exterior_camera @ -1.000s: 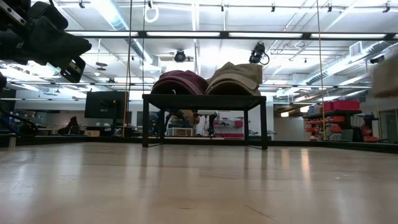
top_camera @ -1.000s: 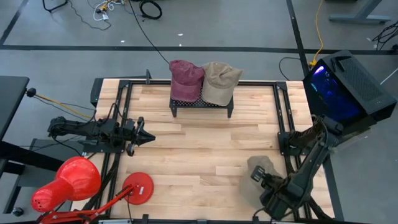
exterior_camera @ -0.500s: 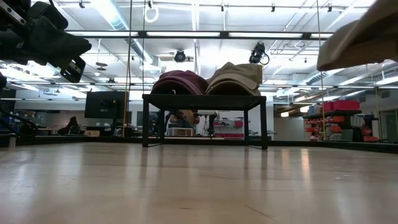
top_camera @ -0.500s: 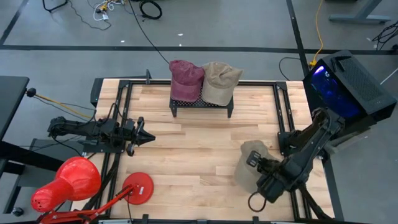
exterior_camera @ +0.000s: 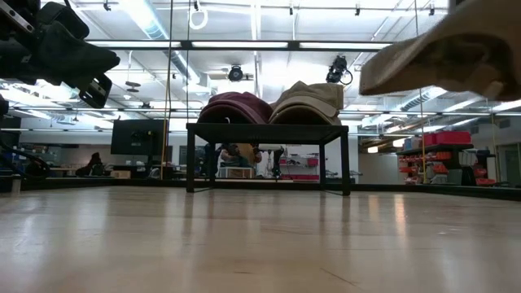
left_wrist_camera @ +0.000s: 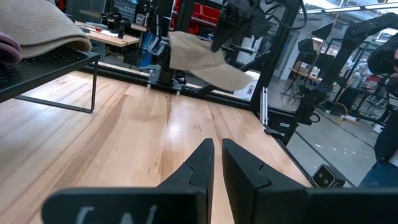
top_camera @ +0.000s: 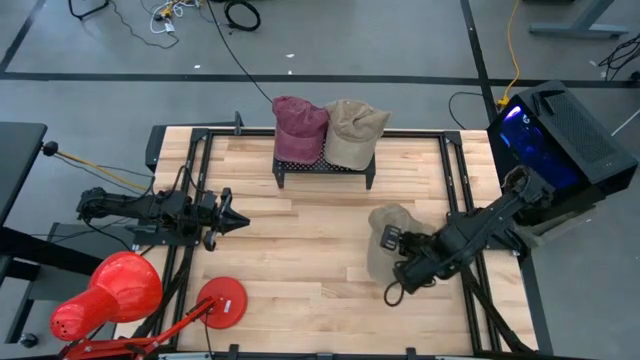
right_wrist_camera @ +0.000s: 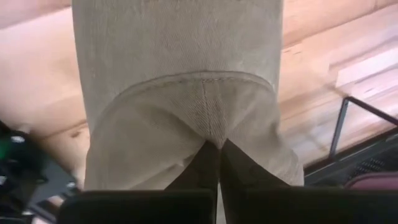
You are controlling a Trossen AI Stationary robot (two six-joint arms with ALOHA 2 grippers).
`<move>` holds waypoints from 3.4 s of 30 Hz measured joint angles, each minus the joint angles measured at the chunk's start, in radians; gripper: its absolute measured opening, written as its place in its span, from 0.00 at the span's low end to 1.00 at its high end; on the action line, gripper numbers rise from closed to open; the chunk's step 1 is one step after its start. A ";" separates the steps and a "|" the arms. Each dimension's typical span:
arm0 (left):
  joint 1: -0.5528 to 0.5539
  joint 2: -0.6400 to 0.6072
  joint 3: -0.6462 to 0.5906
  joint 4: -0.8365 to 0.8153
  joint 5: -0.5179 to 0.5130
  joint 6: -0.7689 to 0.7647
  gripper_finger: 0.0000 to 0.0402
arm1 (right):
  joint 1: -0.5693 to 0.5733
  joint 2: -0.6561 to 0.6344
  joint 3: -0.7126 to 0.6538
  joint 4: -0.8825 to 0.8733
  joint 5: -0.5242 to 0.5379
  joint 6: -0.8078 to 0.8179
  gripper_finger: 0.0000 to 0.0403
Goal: Pick & Place hat
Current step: Stack the brown cap on top of the brown cap on the shelf
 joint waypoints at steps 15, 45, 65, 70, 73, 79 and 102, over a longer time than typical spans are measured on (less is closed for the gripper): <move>0.000 0.000 0.000 0.000 0.000 0.000 0.10 | -0.198 0.000 -0.228 0.341 -0.067 -0.249 0.00; 0.000 0.000 0.000 0.000 0.000 0.000 0.10 | -0.355 0.001 -0.477 0.681 -0.135 -0.501 0.06; 0.000 0.000 0.000 0.000 0.000 0.000 0.10 | -0.351 -0.067 -0.472 0.685 -0.168 -0.267 0.36; 0.000 0.000 0.000 0.000 0.000 0.000 0.10 | -0.350 -0.124 -0.421 0.681 -0.115 -0.082 0.42; 0.000 0.000 0.000 0.000 0.000 0.000 0.10 | -0.350 -0.144 -0.372 0.677 -0.085 0.077 0.44; 0.000 0.000 0.000 0.000 0.000 0.000 0.10 | -0.350 -0.150 -0.252 0.599 -0.072 0.418 0.45; 0.000 0.000 0.000 0.000 0.000 0.000 0.10 | -0.354 -0.149 -0.314 0.643 -0.347 1.071 0.42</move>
